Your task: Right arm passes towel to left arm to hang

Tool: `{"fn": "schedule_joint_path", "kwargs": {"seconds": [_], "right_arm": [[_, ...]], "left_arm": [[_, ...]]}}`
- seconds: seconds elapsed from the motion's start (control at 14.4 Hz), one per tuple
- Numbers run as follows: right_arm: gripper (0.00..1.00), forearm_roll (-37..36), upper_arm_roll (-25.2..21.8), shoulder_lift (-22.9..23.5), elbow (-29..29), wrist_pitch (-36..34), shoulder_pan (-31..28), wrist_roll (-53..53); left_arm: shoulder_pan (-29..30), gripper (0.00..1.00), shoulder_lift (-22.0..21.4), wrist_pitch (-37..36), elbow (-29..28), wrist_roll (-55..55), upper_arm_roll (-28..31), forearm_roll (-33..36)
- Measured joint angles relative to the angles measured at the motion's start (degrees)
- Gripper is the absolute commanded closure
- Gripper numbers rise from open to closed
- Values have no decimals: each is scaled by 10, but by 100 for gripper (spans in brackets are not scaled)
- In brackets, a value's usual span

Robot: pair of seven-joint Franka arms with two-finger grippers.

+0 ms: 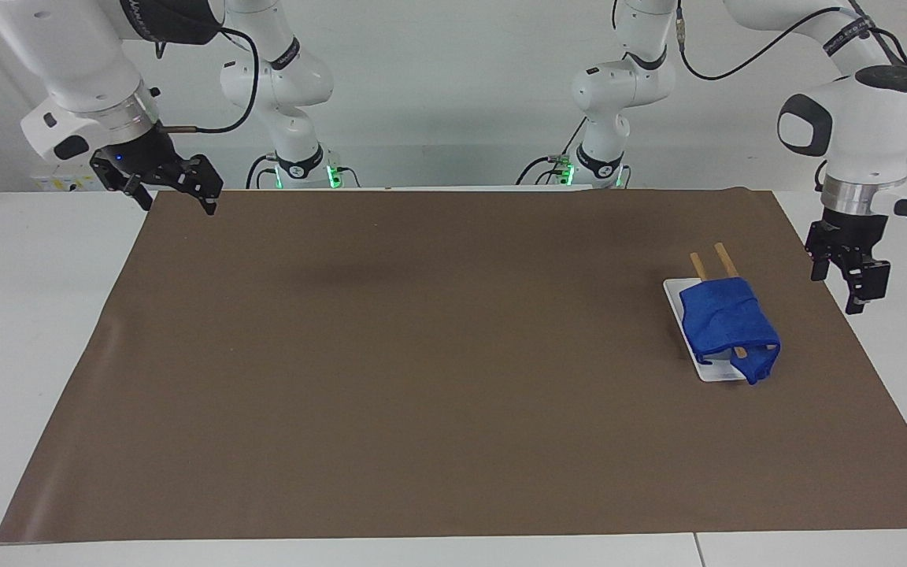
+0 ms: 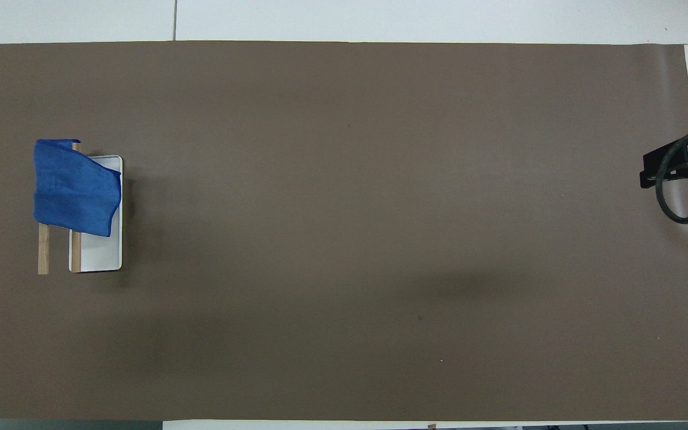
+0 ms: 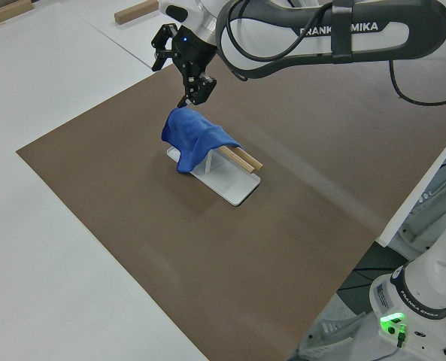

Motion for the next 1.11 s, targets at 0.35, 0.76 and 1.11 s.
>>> {"fn": "schedule_joint_path", "kwargs": {"seconds": [0.35,0.76,1.11], "right_arm": [[0,0,7,0,0,-1,-7,7],[0,0,41,0,-4,-5,-49,8],[0,0,47,-28,-40,3,-49,8]], "left_arm": [[-72,0,3,-18,6,186,-3,0],[-83,0,3,-194,97,478,-2,-65],[-68,0,2,-351,181,675,9,-95]]}}
